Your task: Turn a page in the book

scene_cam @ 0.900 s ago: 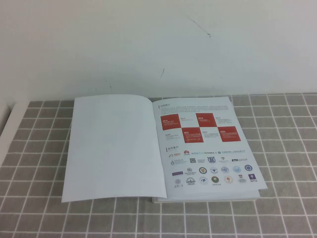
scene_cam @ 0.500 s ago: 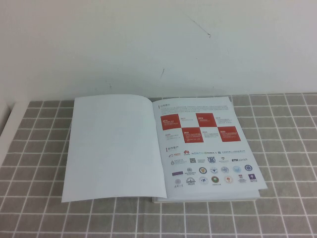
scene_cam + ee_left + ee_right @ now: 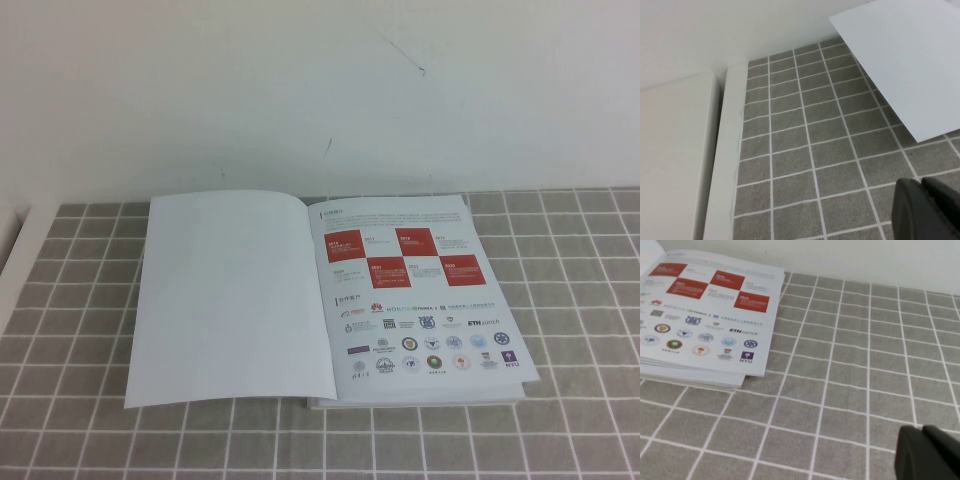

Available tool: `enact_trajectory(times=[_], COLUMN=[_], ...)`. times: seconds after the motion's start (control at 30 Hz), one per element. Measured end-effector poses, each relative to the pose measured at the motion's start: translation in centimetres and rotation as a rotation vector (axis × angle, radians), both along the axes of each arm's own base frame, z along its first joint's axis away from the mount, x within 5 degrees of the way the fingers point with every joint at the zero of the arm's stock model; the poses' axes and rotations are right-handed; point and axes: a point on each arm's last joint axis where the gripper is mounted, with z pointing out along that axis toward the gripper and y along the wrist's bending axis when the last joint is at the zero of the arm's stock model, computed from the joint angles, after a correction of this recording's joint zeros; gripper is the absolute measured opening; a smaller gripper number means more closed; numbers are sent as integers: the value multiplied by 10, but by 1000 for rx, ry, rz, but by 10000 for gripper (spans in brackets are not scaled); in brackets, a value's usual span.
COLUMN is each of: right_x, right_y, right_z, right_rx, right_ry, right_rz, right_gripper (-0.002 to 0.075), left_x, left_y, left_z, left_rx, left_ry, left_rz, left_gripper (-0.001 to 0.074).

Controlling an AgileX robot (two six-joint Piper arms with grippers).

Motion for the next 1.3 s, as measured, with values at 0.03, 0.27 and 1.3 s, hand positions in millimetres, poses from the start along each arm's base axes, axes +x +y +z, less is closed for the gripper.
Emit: enact_trajectory(times=[0.03,0.27,1.3], right_x=[0,0,5], right_y=[0,0,-10], right_z=[0,1,46], right_rx=[0,1,156], right_ry=[0,-14,-517], right_rz=[0,-3,-129], right_gripper=[-2,-2,-2], left_x=[0,1,-4], left_y=[0,0,4], left_z=[0,2,60], left_rx=[0,-2,-297], left_ry=[-6,-34,-670], left_rz=[0,0,20], left_gripper=[-4,-4,-4])
